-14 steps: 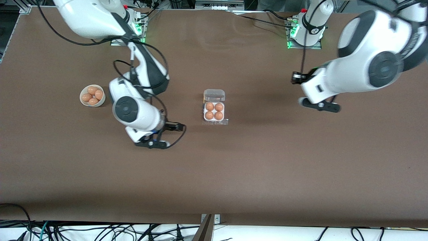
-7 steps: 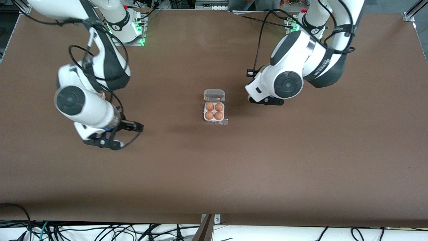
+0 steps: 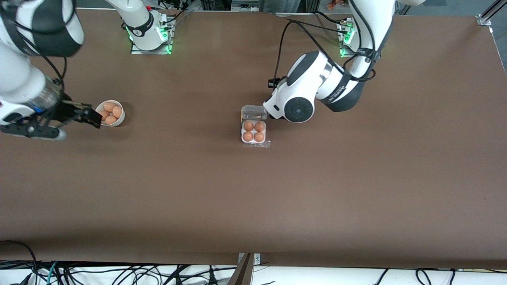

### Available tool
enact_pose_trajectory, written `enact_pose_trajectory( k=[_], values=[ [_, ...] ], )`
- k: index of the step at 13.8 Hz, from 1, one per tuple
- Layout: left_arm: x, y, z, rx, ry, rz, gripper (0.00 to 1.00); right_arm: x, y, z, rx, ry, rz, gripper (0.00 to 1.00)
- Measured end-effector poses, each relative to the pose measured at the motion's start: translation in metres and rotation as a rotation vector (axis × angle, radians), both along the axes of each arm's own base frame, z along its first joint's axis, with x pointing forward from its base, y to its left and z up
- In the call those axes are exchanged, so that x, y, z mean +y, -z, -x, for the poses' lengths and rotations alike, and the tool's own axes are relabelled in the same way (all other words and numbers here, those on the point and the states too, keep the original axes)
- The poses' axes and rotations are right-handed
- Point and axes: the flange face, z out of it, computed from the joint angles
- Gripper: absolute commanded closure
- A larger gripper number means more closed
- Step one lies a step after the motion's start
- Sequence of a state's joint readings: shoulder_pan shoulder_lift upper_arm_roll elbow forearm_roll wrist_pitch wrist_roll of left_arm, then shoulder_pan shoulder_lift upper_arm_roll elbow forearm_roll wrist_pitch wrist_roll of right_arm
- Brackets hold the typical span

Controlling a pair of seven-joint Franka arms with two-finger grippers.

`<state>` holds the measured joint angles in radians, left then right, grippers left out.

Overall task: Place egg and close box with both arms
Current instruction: 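Retract the right gripper while the left gripper reaches the box lid, then fold the clear lid over the eggs with the left gripper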

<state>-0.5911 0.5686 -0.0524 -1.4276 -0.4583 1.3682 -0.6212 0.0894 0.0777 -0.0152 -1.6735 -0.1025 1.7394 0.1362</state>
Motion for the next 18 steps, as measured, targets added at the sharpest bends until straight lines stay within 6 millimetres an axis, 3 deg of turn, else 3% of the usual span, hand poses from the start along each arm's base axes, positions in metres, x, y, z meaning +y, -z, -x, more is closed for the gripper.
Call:
enact_pose_trajectory(
  k=[4,6,11,18],
  values=[
    [-0.026,0.012,-0.005,-0.016,-0.077,0.0,0.94,-0.02,-0.044,0.021,-0.028,-0.04,-0.008,0.0],
    [-0.038,0.023,-0.006,-0.053,-0.103,0.006,0.94,-0.018,-0.052,0.021,-0.043,0.022,-0.05,0.0],
    [-0.071,0.058,0.006,-0.104,-0.127,0.002,0.93,-0.019,-0.051,0.027,-0.005,0.099,-0.072,0.0],
    [-0.078,0.084,-0.006,-0.175,-0.191,0.017,0.94,-0.007,-0.046,0.026,0.011,0.095,-0.073,0.0]
  ],
)
